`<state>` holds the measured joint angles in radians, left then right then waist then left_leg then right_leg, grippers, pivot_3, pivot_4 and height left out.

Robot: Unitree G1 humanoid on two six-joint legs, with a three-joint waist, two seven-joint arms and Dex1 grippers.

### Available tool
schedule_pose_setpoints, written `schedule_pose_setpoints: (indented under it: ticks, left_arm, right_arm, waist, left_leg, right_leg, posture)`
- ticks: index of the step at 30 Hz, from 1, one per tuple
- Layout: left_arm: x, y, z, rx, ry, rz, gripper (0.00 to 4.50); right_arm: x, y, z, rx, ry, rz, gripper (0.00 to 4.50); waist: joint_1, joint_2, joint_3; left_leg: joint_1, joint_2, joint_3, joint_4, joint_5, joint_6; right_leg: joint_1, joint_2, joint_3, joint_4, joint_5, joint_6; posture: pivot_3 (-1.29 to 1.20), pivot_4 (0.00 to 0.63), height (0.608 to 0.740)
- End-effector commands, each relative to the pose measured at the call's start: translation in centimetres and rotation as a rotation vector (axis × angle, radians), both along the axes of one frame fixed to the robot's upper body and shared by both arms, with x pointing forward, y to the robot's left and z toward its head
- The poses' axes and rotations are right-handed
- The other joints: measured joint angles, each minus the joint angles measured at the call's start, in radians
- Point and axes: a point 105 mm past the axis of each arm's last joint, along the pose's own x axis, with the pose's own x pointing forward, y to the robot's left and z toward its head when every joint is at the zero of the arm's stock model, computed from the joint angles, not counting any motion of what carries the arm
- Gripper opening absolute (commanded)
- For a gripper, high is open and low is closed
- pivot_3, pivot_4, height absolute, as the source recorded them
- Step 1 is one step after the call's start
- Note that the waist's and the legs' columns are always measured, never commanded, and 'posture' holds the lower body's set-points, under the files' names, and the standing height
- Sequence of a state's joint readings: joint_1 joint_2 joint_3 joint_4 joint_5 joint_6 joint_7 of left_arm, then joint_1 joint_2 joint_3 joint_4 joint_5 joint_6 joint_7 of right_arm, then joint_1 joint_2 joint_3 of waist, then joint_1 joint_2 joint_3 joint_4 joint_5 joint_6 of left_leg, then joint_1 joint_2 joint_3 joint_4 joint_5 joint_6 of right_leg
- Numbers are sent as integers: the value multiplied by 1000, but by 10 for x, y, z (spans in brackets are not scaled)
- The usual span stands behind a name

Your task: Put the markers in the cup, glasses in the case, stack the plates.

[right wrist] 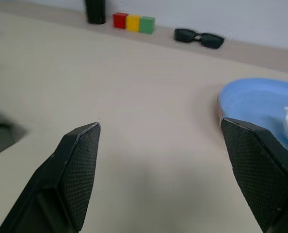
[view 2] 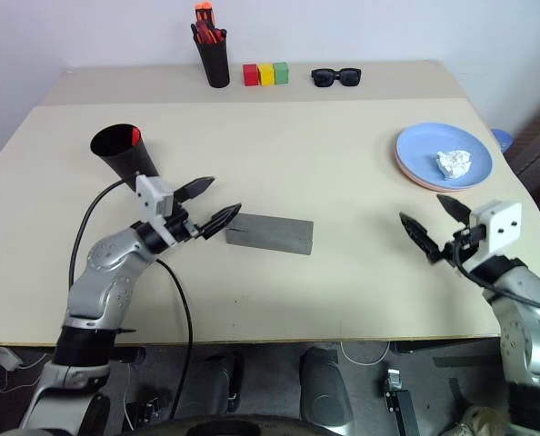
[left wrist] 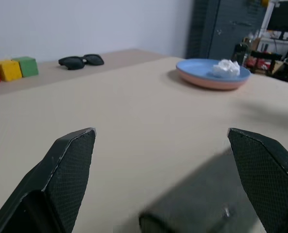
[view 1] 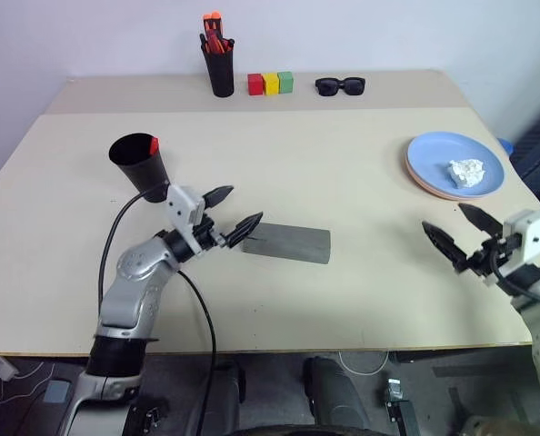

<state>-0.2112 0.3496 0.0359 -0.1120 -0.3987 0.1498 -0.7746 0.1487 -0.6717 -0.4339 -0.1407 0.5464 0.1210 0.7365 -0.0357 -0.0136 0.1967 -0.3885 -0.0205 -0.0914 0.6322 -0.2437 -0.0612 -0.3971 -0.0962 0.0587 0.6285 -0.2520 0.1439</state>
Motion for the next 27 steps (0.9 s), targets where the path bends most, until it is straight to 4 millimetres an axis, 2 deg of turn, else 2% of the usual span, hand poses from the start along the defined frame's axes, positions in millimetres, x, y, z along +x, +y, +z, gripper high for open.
schedule_pose_setpoints:
  ticks: [1, 8, 13, 19, 27]
  left_arm:
    - [-17, 19, 1, 11, -49, 6, 4500]
    - [-42, 48, -14, 65, -13, 9, 4500]
    - [-53, 70, -16, 99, -1, 32, 4500]
    - [-64, 80, -15, 103, 10, 82, 4500]
    - [-79, 78, -18, 80, 34, 150, 4500]
  right_arm:
    - [-20, -6, -1, -3, -6, 7, 4003]
    - [-52, -23, -16, -1, 57, -32, 4003]
    - [-75, -26, -20, -19, 86, -67, 4003]
    - [-78, -21, -13, -22, 73, -72, 4003]
    - [-63, -10, -9, -29, 55, -28, 4003]
  waist:
    - [0, 0, 0]
    - [6, 0, 0]
    - [19, 0, 0]
    - [19, 1, -2]
    - [23, 0, -3]
  left_leg:
    - [0, 0, 0, 0, 0, 0]
    - [0, 0, 1, 2, 0, 0]
    - [0, 1, 1, 0, 0, 0]
    - [0, 2, 2, 0, -1, 0]
    - [-1, 2, 3, -1, -1, 0]
  right_leg:
    - [0, 0, 0, 0, 0, 0]
    - [1, 0, 0, -1, -2, -5]
    - [0, 0, 0, -2, -3, -7]
    - [2, -1, 0, -8, -2, -9]
    - [2, -1, 0, -11, -2, -9]
  posture:
    - [0, 150, 740]
    - [0, 150, 740]
    - [0, 150, 740]
    - [0, 150, 740]
    - [0, 150, 740]
